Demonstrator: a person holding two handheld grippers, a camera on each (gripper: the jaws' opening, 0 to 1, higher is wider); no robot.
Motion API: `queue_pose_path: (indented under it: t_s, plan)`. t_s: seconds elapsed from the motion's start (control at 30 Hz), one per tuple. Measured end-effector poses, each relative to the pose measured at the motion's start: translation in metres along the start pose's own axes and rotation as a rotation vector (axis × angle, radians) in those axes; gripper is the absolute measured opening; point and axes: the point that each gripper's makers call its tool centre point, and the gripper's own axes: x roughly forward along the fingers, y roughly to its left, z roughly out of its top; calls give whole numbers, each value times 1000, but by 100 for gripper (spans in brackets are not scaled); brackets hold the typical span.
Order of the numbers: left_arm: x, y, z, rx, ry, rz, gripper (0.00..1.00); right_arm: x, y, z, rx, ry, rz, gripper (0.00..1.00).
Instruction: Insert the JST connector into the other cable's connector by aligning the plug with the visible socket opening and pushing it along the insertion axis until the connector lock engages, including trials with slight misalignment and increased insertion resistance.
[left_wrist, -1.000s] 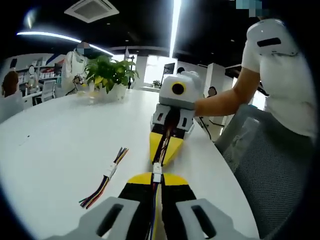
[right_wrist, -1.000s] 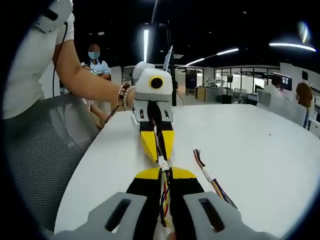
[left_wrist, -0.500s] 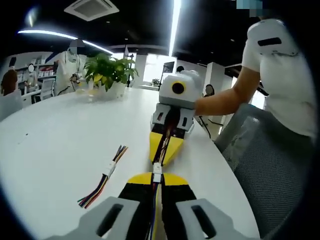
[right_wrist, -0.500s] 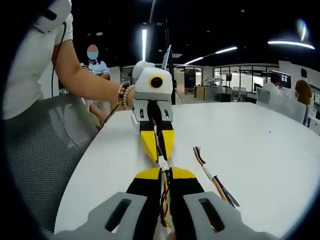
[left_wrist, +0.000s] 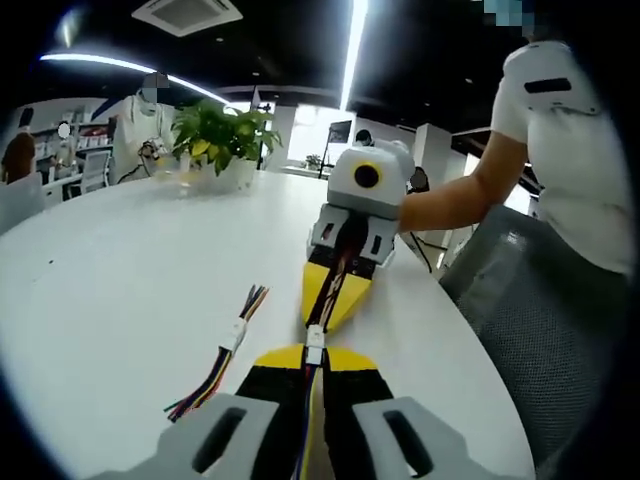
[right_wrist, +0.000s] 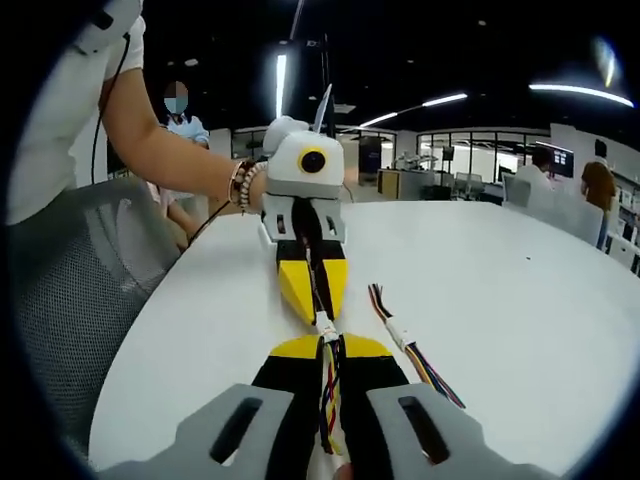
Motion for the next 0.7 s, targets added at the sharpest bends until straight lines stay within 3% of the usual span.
queue_pose_path:
  t_s: [0.27,0.7]
  plan:
    - [7,15,-2,-10,-5,10,0,1,-16,-7,7,-1,-36,2]
    - [12,24,-9,-49,-26,18,0,6,-24,-14,30,-1,-47,2]
